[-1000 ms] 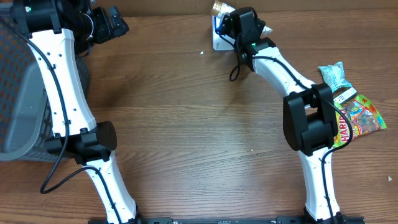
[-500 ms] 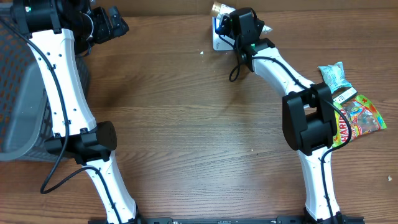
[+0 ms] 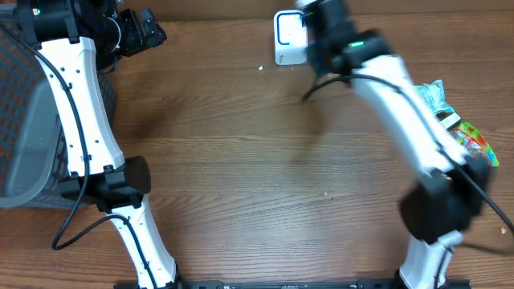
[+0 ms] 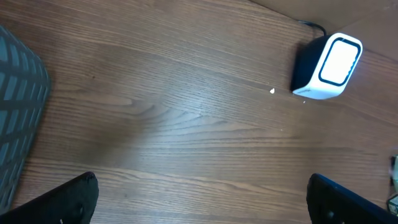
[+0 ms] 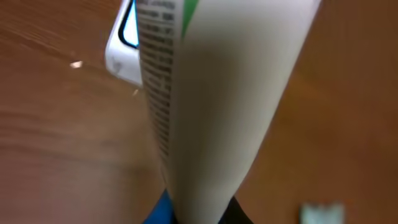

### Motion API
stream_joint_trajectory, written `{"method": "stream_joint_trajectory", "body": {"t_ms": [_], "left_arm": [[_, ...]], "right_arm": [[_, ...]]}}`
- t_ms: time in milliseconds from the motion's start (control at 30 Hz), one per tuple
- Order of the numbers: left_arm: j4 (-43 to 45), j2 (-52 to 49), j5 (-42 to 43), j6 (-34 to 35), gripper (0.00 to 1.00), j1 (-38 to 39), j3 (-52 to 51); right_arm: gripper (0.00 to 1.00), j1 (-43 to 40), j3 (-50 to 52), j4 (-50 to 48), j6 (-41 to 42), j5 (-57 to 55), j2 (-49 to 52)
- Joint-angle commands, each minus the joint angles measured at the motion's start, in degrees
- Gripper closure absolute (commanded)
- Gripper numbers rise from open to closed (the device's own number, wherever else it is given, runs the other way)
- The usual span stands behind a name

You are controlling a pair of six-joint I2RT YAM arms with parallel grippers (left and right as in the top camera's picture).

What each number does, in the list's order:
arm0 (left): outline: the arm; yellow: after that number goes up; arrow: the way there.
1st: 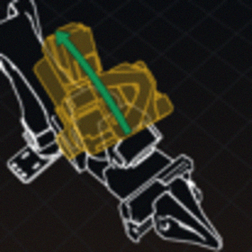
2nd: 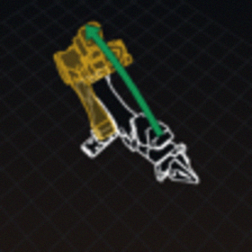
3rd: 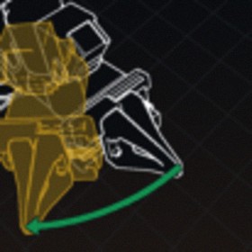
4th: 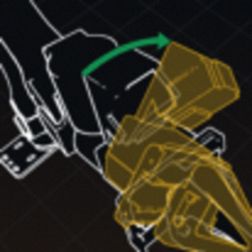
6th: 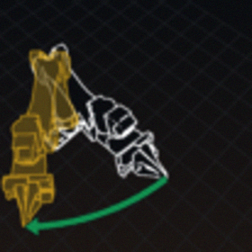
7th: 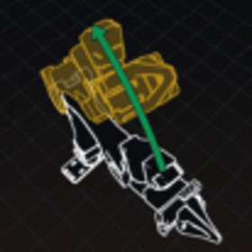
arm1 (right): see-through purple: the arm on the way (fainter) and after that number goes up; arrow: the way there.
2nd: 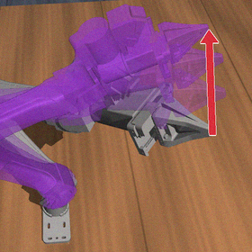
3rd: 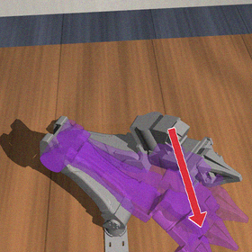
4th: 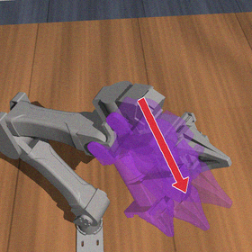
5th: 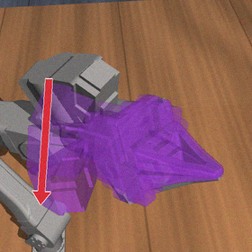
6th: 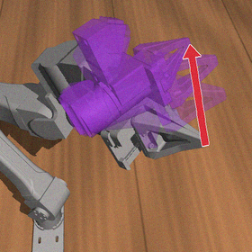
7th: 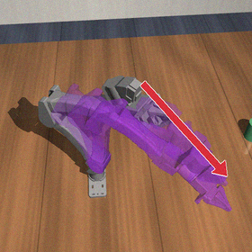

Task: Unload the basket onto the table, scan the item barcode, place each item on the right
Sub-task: 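Carry the cream tube right and drop it on the Haribo bag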

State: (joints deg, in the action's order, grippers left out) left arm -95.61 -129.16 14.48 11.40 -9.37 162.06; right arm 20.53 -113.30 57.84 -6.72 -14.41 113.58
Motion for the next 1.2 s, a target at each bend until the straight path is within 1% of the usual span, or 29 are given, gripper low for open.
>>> {"method": "stream_joint_trajectory", "body": {"t_ms": [0, 67, 133, 167, 367, 433, 500, 767, 800, 833, 867, 900, 933, 967, 1000, 1100, 1167], "left_arm": [[0.09, 0.59, -0.07, -0.70, 0.00, 0.39, 0.70], [0.09, 0.59, -0.07, -0.70, 0.00, 0.39, 0.70], [0.09, 0.59, -0.09, -0.72, 0.00, 0.39, 0.70], [0.09, 0.59, -0.07, -0.70, 0.00, 0.39, 0.70], [0.09, 0.59, -0.07, -0.70, 0.00, 0.39, 0.70], [0.09, 0.59, -0.07, -0.70, 0.00, 0.39, 0.70], [0.09, 0.59, -0.07, -0.70, 0.00, 0.39, 0.70], [0.09, 0.59, -0.09, -0.70, 0.00, 0.39, 0.70], [0.09, 0.59, -0.09, -0.70, 0.00, 0.39, 0.70], [0.09, 0.59, -0.07, -0.70, 0.00, 0.39, 0.70], [0.09, 0.59, -0.07, -0.70, 0.00, 0.39, 0.70], [0.09, 0.59, -0.09, -0.70, 0.00, 0.37, 0.70], [0.09, 0.59, -0.09, -0.70, 0.00, 0.39, 0.70], [0.09, 0.59, -0.07, -0.70, 0.00, 0.39, 0.70], [0.09, 0.59, -0.09, -0.70, 0.00, 0.39, 0.70], [0.09, 0.59, -0.09, -0.70, 0.00, 0.39, 0.70], [0.09, 0.59, -0.07, -0.70, 0.00, 0.39, 0.70]], "right_arm": [[0.96, -9.03, -1.11, 8.76, 32.68, 9.49, -2.40], [0.96, -12.94, -0.70, 15.43, 42.73, 10.27, -2.25], [0.96, -17.09, -0.26, 20.00, 49.00, 10.01, -2.25], [0.96, -18.67, -0.17, 20.68, 50.18, 10.03, -2.25], [0.96, -27.93, 0.37, 19.37, 51.95, 10.51, -2.23], [0.95, -30.71, 1.27, 18.58, 52.02, 11.85, -2.23], [0.89, -32.61, 2.89, 17.62, 52.24, 13.11, -2.23], [0.87, -36.61, 12.92, 12.76, 53.22, 13.03, -2.23], [0.83, -36.83, 14.14, 12.11, 53.22, 13.07, -2.23], [0.73, -37.03, 15.15, 11.80, 53.20, 13.07, -2.23], [0.51, -37.07, 15.54, 11.91, 52.96, 13.31, -2.23], [0.33, -37.05, 15.54, 11.96, 50.95, 14.45, -2.23], [0.11, -37.05, 15.37, 11.39, 46.10, 17.03, -2.29], [0.00, -37.05, 14.80, 11.30, 41.81, 20.00, -2.47], [0.00, -37.05, 13.88, 11.80, 39.65, 22.49, -2.54], [0.00, -37.05, 10.56, 15.39, 39.15, 26.12, -3.04], [0.00, -36.85, 8.17, 17.94, 36.52, 30.75, -4.42]]}}
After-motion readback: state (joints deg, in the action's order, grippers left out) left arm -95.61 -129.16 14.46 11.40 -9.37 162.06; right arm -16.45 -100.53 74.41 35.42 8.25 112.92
